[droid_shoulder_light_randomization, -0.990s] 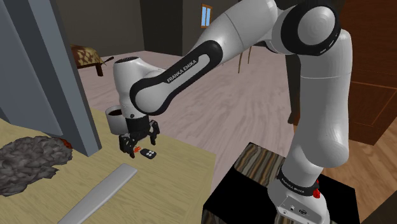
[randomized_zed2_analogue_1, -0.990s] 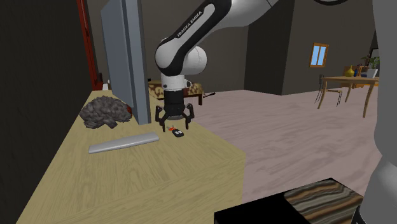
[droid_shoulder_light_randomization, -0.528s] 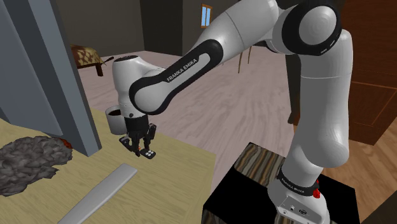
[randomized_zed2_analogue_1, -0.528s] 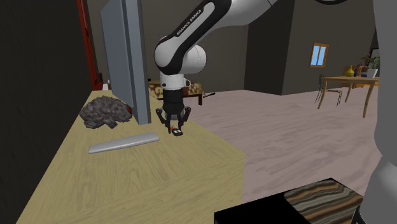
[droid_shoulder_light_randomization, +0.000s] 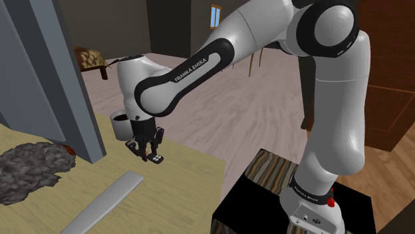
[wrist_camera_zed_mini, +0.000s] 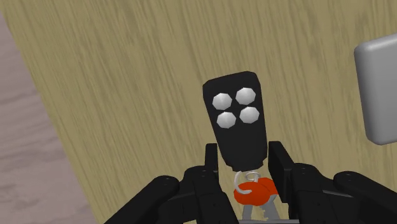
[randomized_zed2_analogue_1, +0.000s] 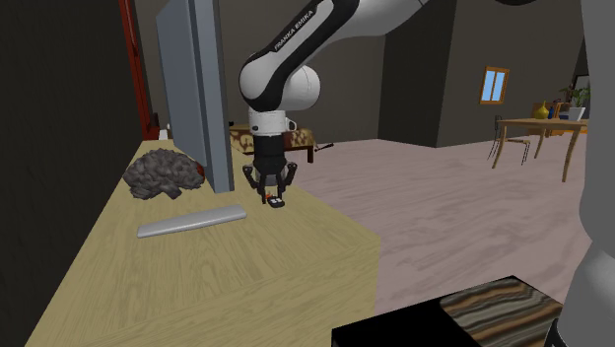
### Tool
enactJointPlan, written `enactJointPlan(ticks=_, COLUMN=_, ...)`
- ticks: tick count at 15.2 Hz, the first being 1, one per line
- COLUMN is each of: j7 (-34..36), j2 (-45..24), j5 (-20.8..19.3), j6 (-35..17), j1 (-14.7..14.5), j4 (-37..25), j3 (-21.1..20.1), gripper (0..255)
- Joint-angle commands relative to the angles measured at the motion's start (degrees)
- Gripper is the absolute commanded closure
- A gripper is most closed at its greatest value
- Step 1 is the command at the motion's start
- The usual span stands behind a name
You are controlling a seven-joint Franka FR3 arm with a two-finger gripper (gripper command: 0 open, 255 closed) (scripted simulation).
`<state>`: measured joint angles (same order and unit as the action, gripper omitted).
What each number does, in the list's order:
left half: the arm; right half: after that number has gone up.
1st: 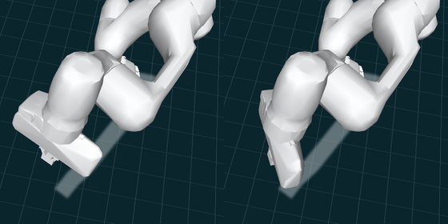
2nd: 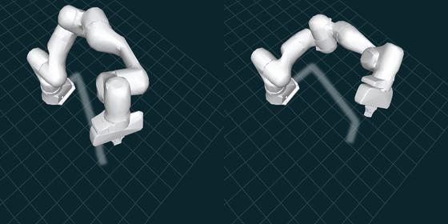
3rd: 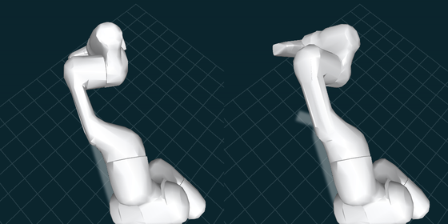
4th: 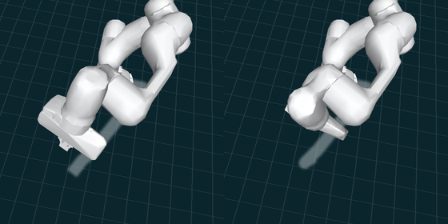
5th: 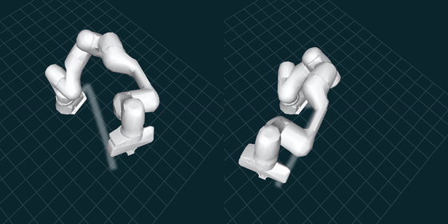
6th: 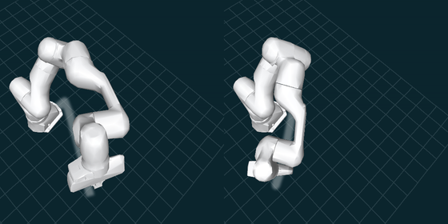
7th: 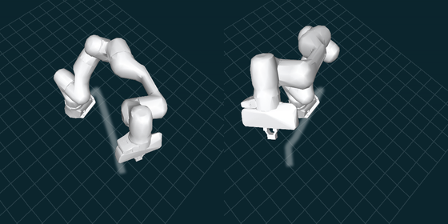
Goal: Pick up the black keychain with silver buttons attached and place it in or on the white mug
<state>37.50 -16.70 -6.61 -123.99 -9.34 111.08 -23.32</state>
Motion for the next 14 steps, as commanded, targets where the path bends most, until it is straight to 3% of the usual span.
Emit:
enactJointPlan(ticks=1, j7=-0.3, j2=0.7, j5=0.4, j6=1.2, j1=0.1, j4=-0.4, j3=-0.1, gripper=255)
enactJointPlan(ticks=14, j7=-1.6, j2=5.0, j5=2.6, j6=10.1, j1=0.7, j4=-5.5, j3=-0.8, gripper=255)
